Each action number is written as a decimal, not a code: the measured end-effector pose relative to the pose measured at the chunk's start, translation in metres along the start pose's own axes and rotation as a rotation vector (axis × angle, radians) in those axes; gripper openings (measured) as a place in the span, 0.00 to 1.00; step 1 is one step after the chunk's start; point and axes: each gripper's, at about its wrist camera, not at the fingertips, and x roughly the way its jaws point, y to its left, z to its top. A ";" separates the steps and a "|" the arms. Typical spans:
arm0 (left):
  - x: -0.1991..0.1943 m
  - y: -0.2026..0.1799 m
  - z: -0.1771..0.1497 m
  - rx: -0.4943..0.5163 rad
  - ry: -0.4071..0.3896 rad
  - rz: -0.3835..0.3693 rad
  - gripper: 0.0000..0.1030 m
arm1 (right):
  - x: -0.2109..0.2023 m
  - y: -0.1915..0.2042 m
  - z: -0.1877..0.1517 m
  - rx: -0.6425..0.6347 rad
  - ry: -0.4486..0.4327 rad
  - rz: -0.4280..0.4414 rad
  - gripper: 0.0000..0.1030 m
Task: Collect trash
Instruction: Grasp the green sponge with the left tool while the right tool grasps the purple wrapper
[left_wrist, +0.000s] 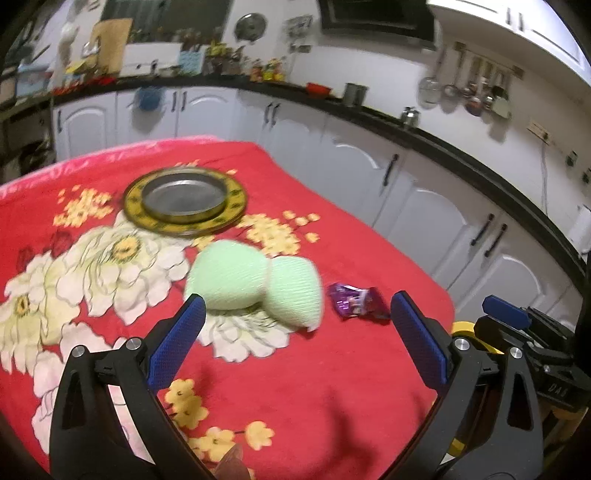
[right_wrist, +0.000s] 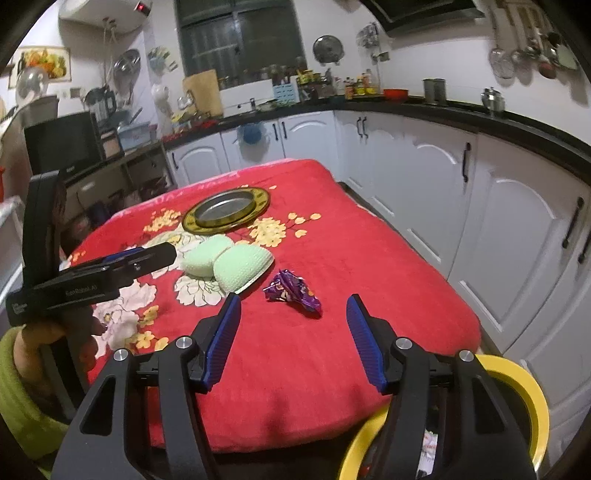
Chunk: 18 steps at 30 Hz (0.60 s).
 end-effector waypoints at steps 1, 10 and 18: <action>0.002 0.004 0.000 -0.014 0.007 0.002 0.89 | 0.008 0.001 0.001 -0.008 0.012 -0.001 0.56; 0.031 0.046 -0.012 -0.234 0.115 -0.031 0.89 | 0.068 0.000 0.009 -0.044 0.092 -0.005 0.56; 0.061 0.062 -0.012 -0.399 0.154 -0.107 0.84 | 0.101 0.000 0.007 -0.050 0.133 0.007 0.56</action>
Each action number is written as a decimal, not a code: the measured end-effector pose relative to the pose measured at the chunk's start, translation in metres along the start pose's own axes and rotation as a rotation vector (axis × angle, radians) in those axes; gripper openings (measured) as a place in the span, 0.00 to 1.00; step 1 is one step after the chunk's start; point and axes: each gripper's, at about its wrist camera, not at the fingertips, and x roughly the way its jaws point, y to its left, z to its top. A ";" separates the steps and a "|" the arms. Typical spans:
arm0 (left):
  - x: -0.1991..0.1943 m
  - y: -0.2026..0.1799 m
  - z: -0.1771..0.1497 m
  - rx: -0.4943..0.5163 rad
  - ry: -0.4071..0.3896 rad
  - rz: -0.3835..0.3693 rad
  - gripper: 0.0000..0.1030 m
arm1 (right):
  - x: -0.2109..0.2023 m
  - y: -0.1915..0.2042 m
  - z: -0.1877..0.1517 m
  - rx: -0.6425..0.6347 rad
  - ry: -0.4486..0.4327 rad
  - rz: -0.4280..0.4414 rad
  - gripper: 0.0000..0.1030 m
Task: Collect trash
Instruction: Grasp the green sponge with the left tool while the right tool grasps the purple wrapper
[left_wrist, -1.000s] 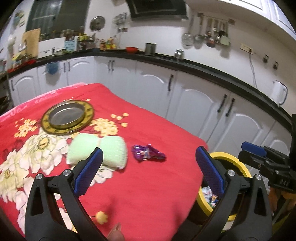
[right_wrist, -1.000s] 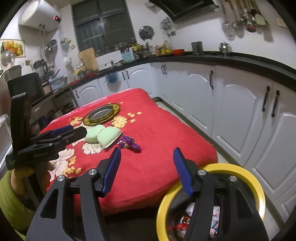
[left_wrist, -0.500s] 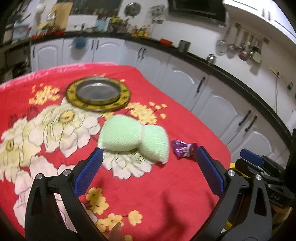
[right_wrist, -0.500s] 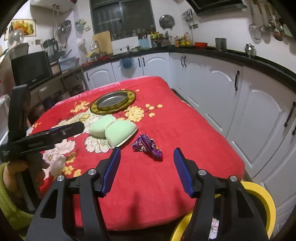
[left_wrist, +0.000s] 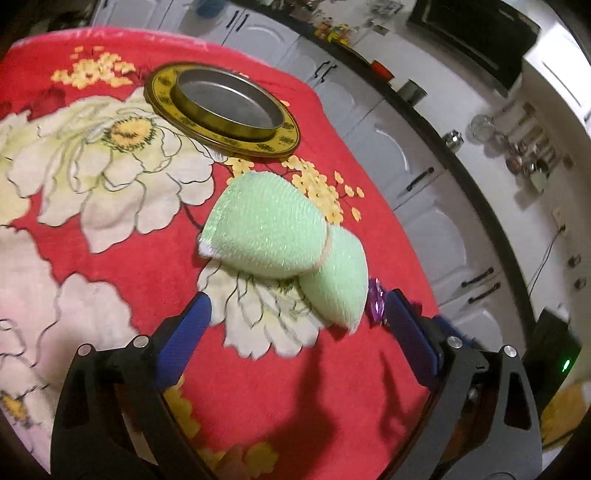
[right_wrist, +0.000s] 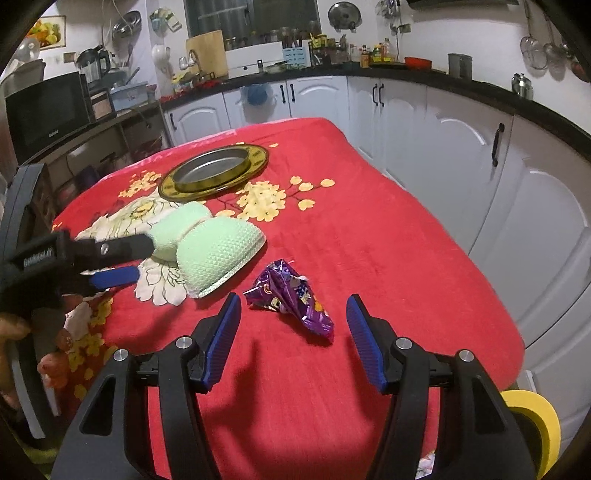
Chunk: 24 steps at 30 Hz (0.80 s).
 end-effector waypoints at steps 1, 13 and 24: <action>0.003 0.001 0.003 -0.017 -0.004 -0.002 0.84 | 0.003 0.001 0.000 -0.001 0.004 0.004 0.56; 0.018 0.012 0.021 -0.142 -0.058 0.007 0.83 | 0.033 0.001 0.004 0.025 0.061 0.018 0.30; 0.012 0.034 0.028 -0.199 -0.099 0.007 0.31 | 0.013 -0.002 -0.023 0.092 0.037 0.008 0.15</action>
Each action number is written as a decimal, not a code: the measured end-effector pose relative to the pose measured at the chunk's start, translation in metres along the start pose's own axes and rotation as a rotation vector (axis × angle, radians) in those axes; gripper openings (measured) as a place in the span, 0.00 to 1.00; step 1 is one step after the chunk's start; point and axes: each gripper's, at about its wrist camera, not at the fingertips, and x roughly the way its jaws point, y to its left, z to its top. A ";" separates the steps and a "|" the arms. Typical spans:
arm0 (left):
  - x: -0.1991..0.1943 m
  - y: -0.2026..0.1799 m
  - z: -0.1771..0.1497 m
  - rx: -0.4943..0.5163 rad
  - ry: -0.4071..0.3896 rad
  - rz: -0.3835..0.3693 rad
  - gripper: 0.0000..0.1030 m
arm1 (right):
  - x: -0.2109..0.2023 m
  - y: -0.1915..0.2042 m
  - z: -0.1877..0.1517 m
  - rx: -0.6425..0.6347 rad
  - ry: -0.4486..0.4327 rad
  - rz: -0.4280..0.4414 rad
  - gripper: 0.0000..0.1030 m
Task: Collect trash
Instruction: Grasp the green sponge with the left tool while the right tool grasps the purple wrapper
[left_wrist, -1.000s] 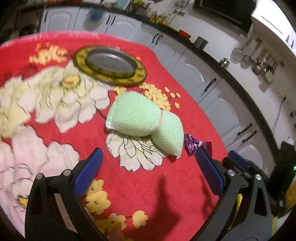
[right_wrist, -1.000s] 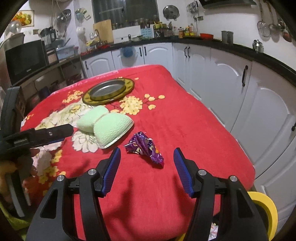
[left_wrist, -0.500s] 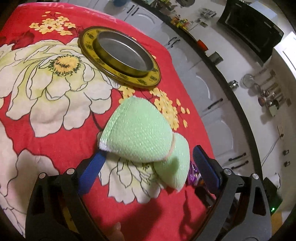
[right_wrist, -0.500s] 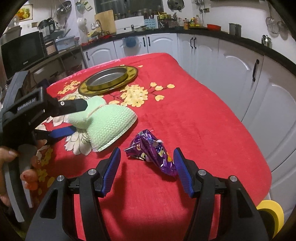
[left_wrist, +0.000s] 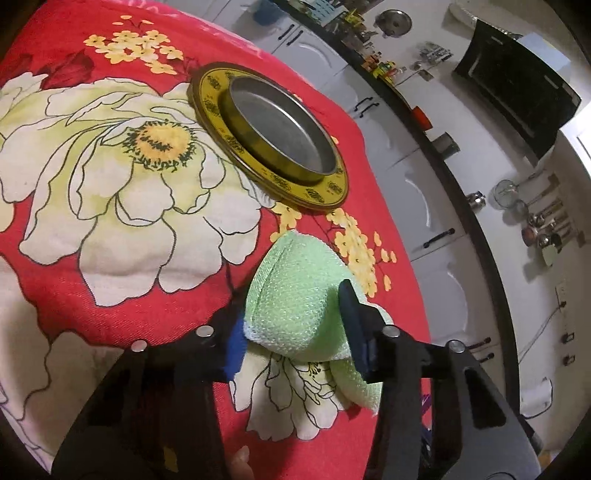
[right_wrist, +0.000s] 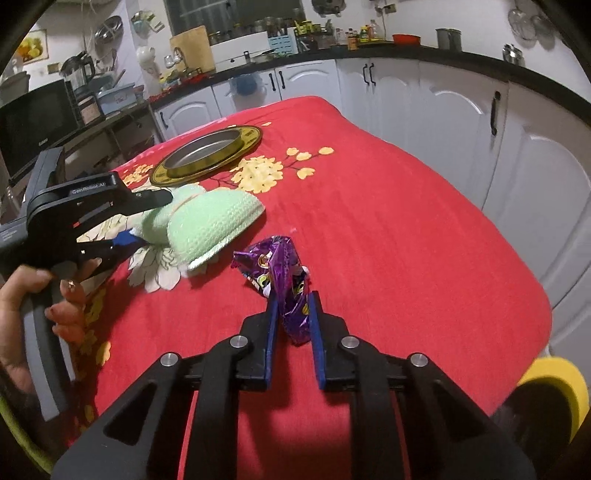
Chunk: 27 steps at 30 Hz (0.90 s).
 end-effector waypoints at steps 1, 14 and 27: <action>-0.003 0.000 0.000 0.003 0.001 -0.013 0.30 | -0.002 -0.001 -0.002 0.010 -0.001 0.002 0.15; -0.044 -0.039 -0.017 0.189 -0.041 -0.094 0.23 | -0.034 -0.003 -0.015 0.083 -0.054 0.005 0.15; -0.076 -0.083 -0.034 0.395 -0.117 -0.098 0.22 | -0.083 -0.013 -0.018 0.131 -0.152 -0.019 0.15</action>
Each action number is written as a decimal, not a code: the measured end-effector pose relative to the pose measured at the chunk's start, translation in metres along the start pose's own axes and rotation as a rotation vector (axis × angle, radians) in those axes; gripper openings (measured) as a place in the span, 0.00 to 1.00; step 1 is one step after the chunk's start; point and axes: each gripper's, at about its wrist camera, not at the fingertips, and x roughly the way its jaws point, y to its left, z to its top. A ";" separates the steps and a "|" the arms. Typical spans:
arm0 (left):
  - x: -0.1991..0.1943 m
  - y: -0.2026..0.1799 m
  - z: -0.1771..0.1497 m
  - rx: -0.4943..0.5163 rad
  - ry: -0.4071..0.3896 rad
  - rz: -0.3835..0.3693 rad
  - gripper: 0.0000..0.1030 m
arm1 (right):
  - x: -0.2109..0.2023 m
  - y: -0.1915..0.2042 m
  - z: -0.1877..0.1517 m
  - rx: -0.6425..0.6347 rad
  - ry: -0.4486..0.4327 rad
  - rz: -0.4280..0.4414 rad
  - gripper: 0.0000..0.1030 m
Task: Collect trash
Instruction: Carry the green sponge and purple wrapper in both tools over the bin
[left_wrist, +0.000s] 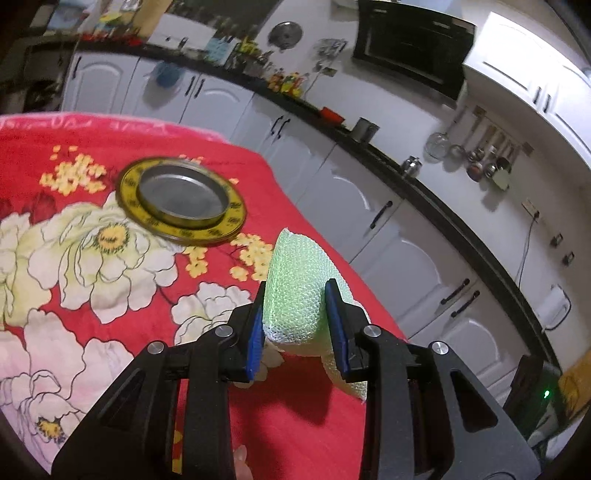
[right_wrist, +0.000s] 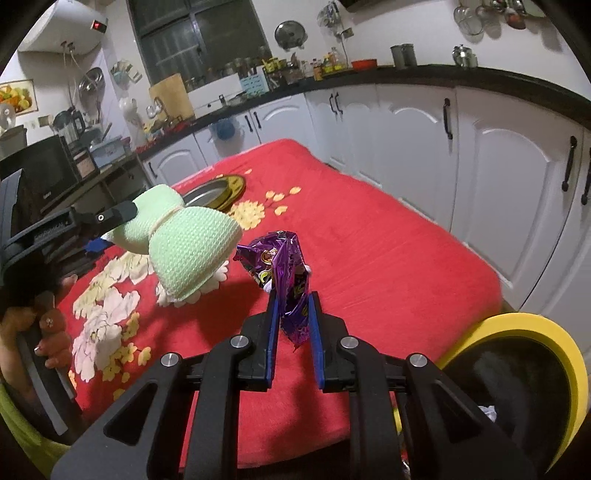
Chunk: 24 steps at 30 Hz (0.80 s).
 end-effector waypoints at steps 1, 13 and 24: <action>-0.002 -0.004 0.000 0.014 -0.004 -0.003 0.22 | -0.004 -0.001 0.001 0.003 -0.009 -0.005 0.15; -0.013 -0.044 -0.007 0.124 -0.016 -0.050 0.21 | -0.050 -0.027 0.003 0.046 -0.090 -0.050 0.15; -0.016 -0.097 -0.025 0.250 -0.008 -0.125 0.21 | -0.092 -0.056 -0.006 0.086 -0.144 -0.109 0.15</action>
